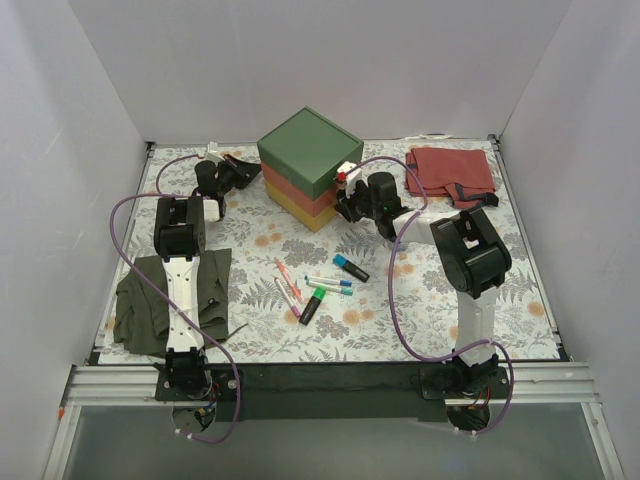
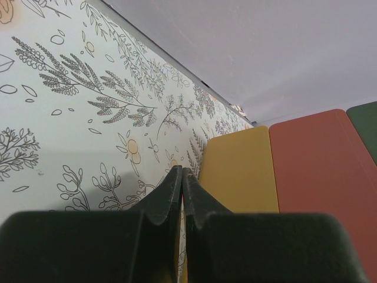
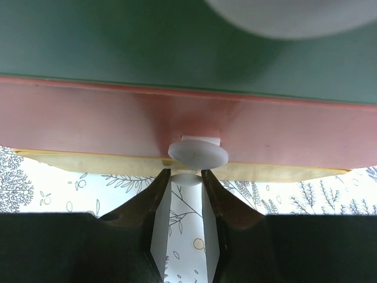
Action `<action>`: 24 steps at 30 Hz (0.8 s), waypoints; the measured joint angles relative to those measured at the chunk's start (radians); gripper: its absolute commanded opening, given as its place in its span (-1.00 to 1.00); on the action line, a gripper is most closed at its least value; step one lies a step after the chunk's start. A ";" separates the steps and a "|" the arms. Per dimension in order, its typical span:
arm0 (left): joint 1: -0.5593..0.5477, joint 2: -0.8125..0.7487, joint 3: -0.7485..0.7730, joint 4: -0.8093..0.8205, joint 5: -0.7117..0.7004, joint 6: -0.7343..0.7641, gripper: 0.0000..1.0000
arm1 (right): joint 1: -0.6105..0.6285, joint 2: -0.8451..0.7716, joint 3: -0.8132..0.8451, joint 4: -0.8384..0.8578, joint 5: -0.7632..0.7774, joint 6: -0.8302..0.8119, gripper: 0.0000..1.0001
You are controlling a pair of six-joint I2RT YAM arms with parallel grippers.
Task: Sort the stationery into containers
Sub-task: Open the drawer in the storage box.
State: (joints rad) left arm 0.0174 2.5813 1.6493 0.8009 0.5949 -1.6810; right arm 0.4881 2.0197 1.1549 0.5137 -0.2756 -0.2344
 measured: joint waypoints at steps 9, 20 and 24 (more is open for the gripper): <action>0.000 0.000 0.000 0.004 0.001 0.000 -1.00 | 0.004 -0.025 -0.037 0.006 0.018 -0.019 -0.68; 0.000 0.000 0.000 0.005 0.001 0.029 -0.99 | 0.003 -0.161 -0.175 -0.042 0.039 -0.039 -0.70; 0.000 0.000 0.000 -0.016 -0.001 0.058 -0.82 | 0.003 -0.212 -0.223 -0.056 0.044 -0.050 -0.70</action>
State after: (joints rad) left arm 0.0174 2.5813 1.6493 0.7845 0.5941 -1.6234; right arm 0.4911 1.8080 0.9318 0.4576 -0.2317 -0.2844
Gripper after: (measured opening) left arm 0.029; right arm 0.318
